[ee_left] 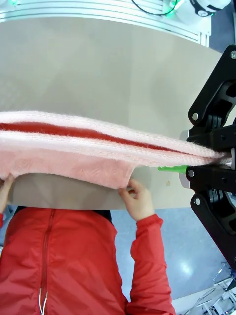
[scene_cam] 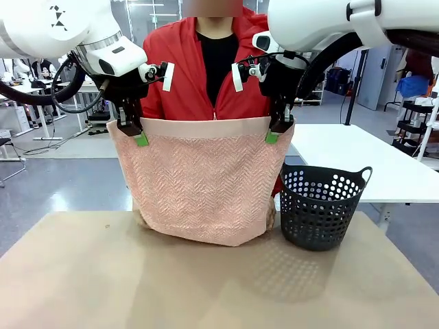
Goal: Fold the towel.
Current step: Release the end of the 100 cm Hotel Towel you were holding.
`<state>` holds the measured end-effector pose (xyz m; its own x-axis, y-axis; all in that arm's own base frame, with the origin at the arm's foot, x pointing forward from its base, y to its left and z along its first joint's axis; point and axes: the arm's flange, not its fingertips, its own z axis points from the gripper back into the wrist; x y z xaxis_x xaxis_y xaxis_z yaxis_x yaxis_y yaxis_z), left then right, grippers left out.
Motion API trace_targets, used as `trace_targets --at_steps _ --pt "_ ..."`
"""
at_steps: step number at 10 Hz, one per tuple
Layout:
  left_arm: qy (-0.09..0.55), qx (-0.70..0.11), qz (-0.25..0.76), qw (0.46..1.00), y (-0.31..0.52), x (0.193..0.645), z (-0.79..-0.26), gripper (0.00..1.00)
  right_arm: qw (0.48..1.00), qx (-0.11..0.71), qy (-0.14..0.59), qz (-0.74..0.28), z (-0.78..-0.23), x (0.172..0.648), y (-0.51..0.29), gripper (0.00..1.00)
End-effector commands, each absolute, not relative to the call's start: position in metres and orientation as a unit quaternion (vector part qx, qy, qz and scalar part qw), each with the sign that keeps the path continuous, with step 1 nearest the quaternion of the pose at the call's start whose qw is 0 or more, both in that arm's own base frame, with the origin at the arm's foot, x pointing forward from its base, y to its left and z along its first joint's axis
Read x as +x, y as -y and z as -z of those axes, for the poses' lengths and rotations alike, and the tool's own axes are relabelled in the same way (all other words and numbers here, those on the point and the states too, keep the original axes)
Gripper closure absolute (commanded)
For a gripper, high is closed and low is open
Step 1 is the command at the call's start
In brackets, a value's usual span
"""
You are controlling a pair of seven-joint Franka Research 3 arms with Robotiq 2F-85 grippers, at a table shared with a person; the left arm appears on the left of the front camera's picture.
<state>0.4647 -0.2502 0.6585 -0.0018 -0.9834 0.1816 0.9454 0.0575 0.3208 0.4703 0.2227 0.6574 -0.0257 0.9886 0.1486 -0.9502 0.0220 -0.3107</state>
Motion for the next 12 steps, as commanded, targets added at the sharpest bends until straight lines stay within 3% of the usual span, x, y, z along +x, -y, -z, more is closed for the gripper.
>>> trace_targets --at_steps 1,12 --pt "0.181 0.056 0.684 0.704 0.2485 0.4647 -0.6599 1.0 0.696 -0.058 0.166 -0.696 -0.6581 0.4707 -0.2215 1.0" --pt "0.181 0.056 0.684 0.704 0.2485 0.4647 -0.6599 1.0 0.696 -0.058 0.166 -0.696 -0.6581 0.4707 -0.2215 1.0"
